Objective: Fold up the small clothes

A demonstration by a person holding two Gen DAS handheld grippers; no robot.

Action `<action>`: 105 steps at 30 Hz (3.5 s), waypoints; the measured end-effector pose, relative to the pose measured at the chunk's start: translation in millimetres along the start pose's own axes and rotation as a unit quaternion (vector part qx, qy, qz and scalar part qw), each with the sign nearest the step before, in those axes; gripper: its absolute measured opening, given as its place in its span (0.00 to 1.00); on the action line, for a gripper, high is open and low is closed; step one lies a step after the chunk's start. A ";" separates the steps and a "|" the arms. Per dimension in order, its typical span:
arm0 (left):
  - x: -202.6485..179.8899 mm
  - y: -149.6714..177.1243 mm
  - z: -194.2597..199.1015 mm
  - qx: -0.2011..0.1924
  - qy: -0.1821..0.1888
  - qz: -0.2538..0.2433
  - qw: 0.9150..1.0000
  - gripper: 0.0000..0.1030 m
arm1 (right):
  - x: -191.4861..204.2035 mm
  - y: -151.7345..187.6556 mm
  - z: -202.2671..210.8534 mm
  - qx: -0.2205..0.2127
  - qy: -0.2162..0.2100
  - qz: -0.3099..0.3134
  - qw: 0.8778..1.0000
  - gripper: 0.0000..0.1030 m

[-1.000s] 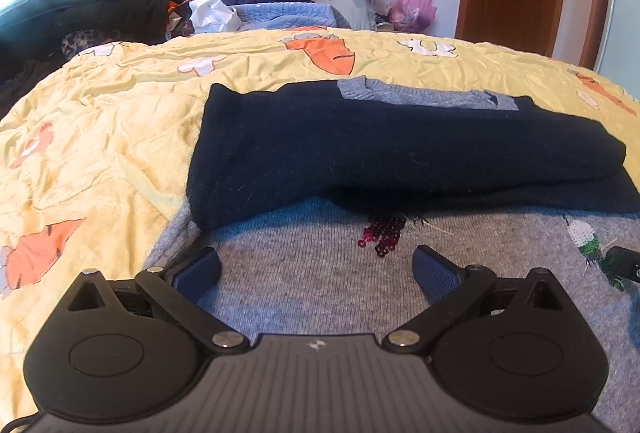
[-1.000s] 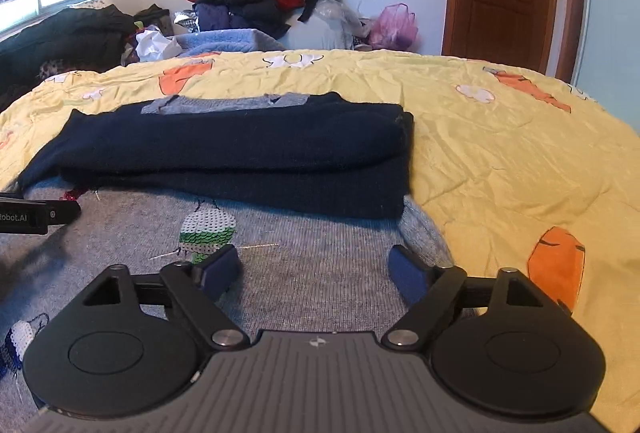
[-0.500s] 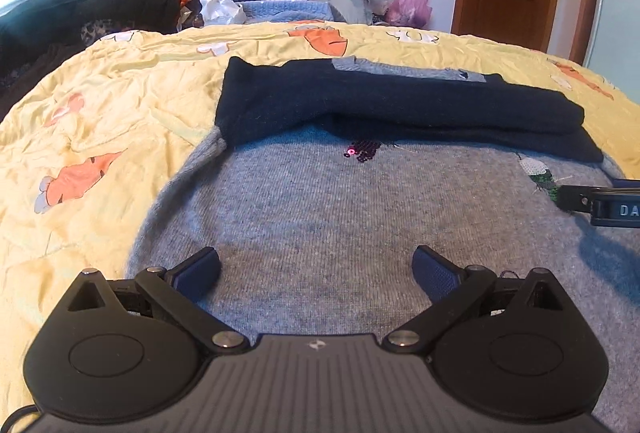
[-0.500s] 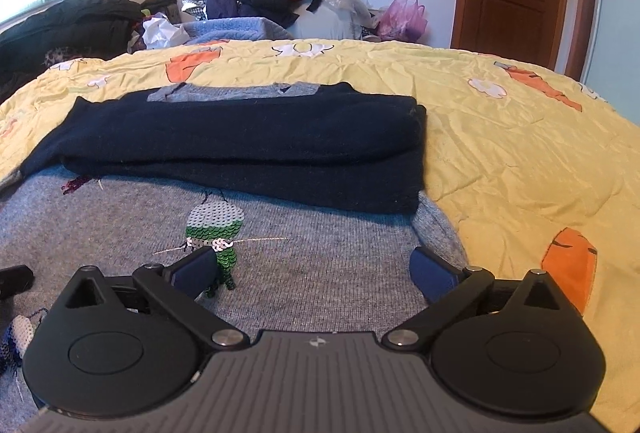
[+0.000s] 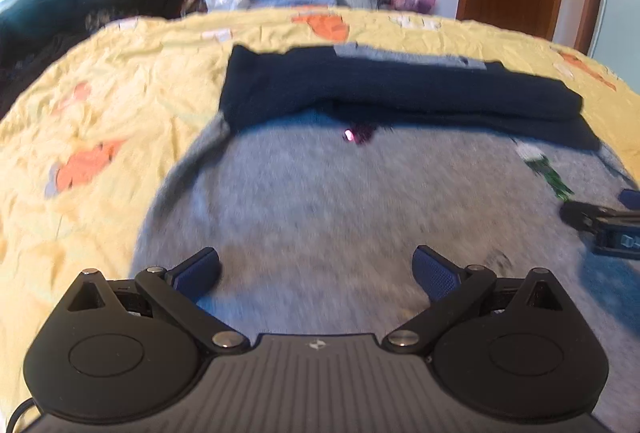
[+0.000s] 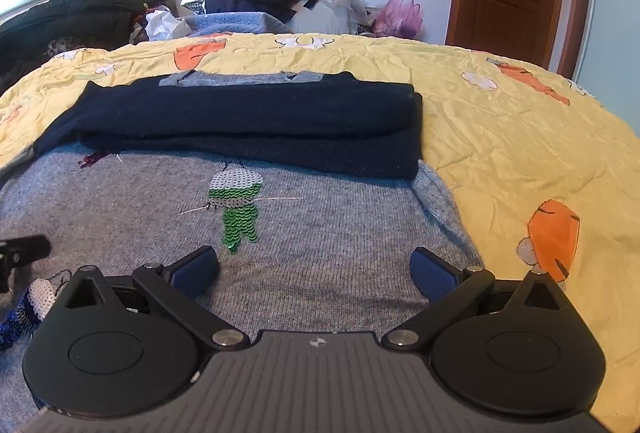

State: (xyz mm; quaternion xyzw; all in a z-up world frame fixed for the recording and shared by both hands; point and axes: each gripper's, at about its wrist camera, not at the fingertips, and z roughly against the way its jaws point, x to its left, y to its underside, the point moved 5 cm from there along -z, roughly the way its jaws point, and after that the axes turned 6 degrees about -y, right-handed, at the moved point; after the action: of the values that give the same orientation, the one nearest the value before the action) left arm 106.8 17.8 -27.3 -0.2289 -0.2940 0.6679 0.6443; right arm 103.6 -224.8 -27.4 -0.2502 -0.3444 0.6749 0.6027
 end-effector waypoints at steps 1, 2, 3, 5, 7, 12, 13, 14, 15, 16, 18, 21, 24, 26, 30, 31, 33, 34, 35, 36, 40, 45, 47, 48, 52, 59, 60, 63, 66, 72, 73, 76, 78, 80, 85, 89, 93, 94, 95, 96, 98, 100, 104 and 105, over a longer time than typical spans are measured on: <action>-0.6 3.5 4.0 0.003 0.008 0.001 1.000 1.00 | -0.1 0.0 -0.1 0.000 0.000 0.000 1.000 1.00; -1.5 8.0 6.4 0.001 0.009 0.000 1.000 1.00 | 0.0 -0.1 -0.3 0.000 0.000 0.000 1.000 1.00; -2.6 12.6 7.9 -0.008 0.004 -0.007 1.000 1.00 | -0.1 -0.1 -0.4 0.000 0.000 0.000 1.000 1.00; -2.7 20.1 9.7 -0.037 0.004 -0.012 0.999 1.00 | -0.1 0.2 -0.3 0.000 0.000 0.000 1.000 1.00; -1.6 20.2 9.6 -0.040 0.009 -0.009 0.999 1.00 | -0.3 0.2 -0.3 0.000 0.000 0.000 1.000 1.00; -2.1 20.4 10.3 -0.041 0.009 -0.009 0.999 1.00 | 0.7 2.2 7.0 0.015 0.010 -0.014 1.000 1.00; -2.1 20.5 10.5 -0.042 0.009 -0.008 0.999 1.00 | 2.0 4.7 11.0 0.018 0.011 -0.018 1.000 1.00; -2.0 20.5 10.5 -0.042 0.009 -0.008 0.999 1.00 | 4.3 7.8 15.3 0.020 0.011 -0.017 1.000 1.00; -2.4 20.8 10.9 -0.042 0.009 -0.008 0.999 1.00 | 7.6 11.5 20.0 0.022 0.012 -0.010 1.000 1.00; -2.4 21.6 11.3 -0.042 0.009 -0.008 0.999 1.00 | 11.6 15.8 23.8 0.025 0.014 -0.002 1.000 1.00; -2.5 21.7 11.3 -0.042 0.009 -0.008 0.999 1.00 | 13.6 25.3 32.1 0.020 0.007 -0.004 1.000 1.00; -2.4 21.7 11.4 -0.042 0.009 -0.008 0.999 1.00 | 12.5 33.9 39.8 -0.002 0.001 -0.004 1.000 1.00; -2.4 21.8 11.4 -0.042 0.009 -0.008 0.999 1.00 | 12.6 32.6 38.2 -0.001 0.003 -0.002 1.000 1.00; -2.3 22.1 12.7 -0.038 0.004 -0.009 0.999 1.00 | 12.3 31.5 37.3 -0.001 0.002 -0.002 1.000 1.00; -0.6 29.4 22.2 -0.028 -0.008 0.001 1.000 1.00 | 12.1 31.8 37.5 -0.002 0.001 -0.003 1.000 1.00; -0.2 32.3 24.1 -0.032 -0.008 -0.001 0.999 1.00 | 12.1 31.8 37.4 -0.002 0.001 -0.003 1.000 1.00; 1.4 35.9 25.6 -0.041 -0.003 -0.001 0.999 1.00 | 12.5 32.1 37.7 -0.002 0.002 -0.003 1.000 1.00; 2.5 35.6 25.1 -0.041 0.000 0.001 0.999 1.00 | 12.4 32.2 37.8 -0.002 0.002 -0.003 1.000 1.00; 2.9 35.0 24.3 -0.041 0.001 0.001 0.999 1.00 | 12.3 32.1 37.9 -0.002 0.002 -0.003 1.000 1.00; 2.5 34.2 23.6 -0.042 0.002 0.000 0.999 1.00 | 12.3 32.1 37.8 -0.002 0.002 -0.004 1.000 1.00; 1.6 33.2 23.2 -0.042 0.003 -0.001 0.999 1.00 | 14.3 34.6 43.0 0.004 0.015 -0.013 1.000 1.00; 1.7 33.9 24.0 -0.043 0.003 0.000 0.999 1.00 | 22.8 51.8 61.3 0.002 0.012 -0.007 1.000 1.00; 2.1 34.0 24.0 -0.043 0.002 0.000 0.999 1.00 | 20.4 52.6 62.3 -0.001 0.006 -0.011 1.000 1.00; 1.8 34.1 24.0 -0.043 0.002 -0.001 0.999 1.00 | 19.8 52.0 61.2 -0.001 0.006 -0.010 1.000 1.00; 1.0 36.5 29.3 -0.033 -0.012 -0.007 0.999 1.00 | 20.7 49.8 58.3 0.000 0.006 -0.006 1.000 1.00; 6.6 52.5 41.2 -0.041 0.001 -0.003 0.999 1.00 | 21.1 51.4 59.5 -0.001 0.005 -0.007 1.000 1.00; 6.5 51.4 40.1 -0.041 0.002 -0.003 0.999 1.00 | 21.1 51.5 59.6 -0.001 0.005 -0.007 1.000 1.00; 4.6 49.2 38.0 -0.041 0.002 -0.006 0.999 1.00 | 21.4 52.1 61.4 0.001 0.010 -0.009 1.000 1.00; 4.8 49.9 38.5 -0.042 0.004 -0.005 0.999 1.00 | 22.6 58.3 72.7 0.008 0.012 -0.030 0.999 1.00; 4.1 50.5 39.6 -0.041 0.001 -0.007 0.999 1.00 | 25.0 68.7 80.0 -0.001 0.004 -0.014 1.000 1.00; 3.9 51.1 41.0 -0.040 -0.002 -0.010 0.999 1.00 | 26.2 68.0 78.5 0.001 0.005 -0.009 1.000 1.00; 5.9 55.2 48.7 -0.029 -0.007 -0.017 0.999 1.00 | 25.4 67.7 78.9 0.000 0.003 -0.011 1.000 1.00; 8.8 61.4 54.8 -0.022 -0.001 -0.014 1.000 1.00 | 24.7 68.0 79.9 -0.002 0.000 -0.013 1.000 1.00; 10.3 70.1 60.5 -0.032 0.003 -0.015 0.999 1.00 | 26.3 68.6 80.2 -0.001 0.003 -0.011 1.000 1.00; 11.7 71.9 59.6 -0.042 0.010 -0.009 0.999 1.00 | 26.8 68.4 79.6 -0.001 0.004 -0.010 1.000 1.00; 11.0 70.7 58.7 -0.042 0.013 -0.011 0.999 1.00 | 27.9 69.2 84.7 0.010 0.012 -0.016 1.000 1.00; 11.2 71.0 58.8 -0.043 0.013 -0.011 0.999 1.00 | 32.9 84.7 99.6 0.005 -0.004 -0.009 1.000 1.00; 11.4 71.1 59.0 -0.043 0.013 -0.011 0.999 1.00 | 33.0 88.1 101.8 -0.001 -0.006 -0.004 1.000 1.00; 11.6 71.1 59.2 -0.043 0.013 -0.011 0.999 1.00 | 32.0 88.0 102.5 -0.002 -0.009 -0.007 1.000 1.00; 11.3 71.4 58.9 -0.043 0.012 -0.011 0.999 1.00 | 31.1 86.5 101.9 -0.002 -0.008 -0.010 1.000 1.00; 11.7 71.6 59.2 -0.043 0.013 -0.011 0.999 1.00 | 32.8 84.8 98.8 0.001 -0.003 -0.003 1.000 1.00; 11.3 71.3 59.0 -0.042 0.013 -0.011 0.999 1.00 | 33.3 83.8 97.7 0.001 -0.003 -0.002 1.000 1.00; 11.5 71.4 59.2 -0.042 0.012 -0.011 0.999 1.00 | 32.5 84.5 99.3 -0.001 -0.006 -0.005 1.000 1.00; 11.8 71.9 59.8 -0.042 0.011 -0.012 0.999 1.00 | 32.4 84.5 99.4 -0.001 -0.005 -0.004 1.000 1.00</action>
State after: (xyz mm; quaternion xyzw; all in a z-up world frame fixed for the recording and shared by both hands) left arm 12.9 24.0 -32.7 -0.2596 -0.3171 0.6449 0.6451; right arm -30.3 -212.2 -26.3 -0.2453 -0.3492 0.6734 0.6037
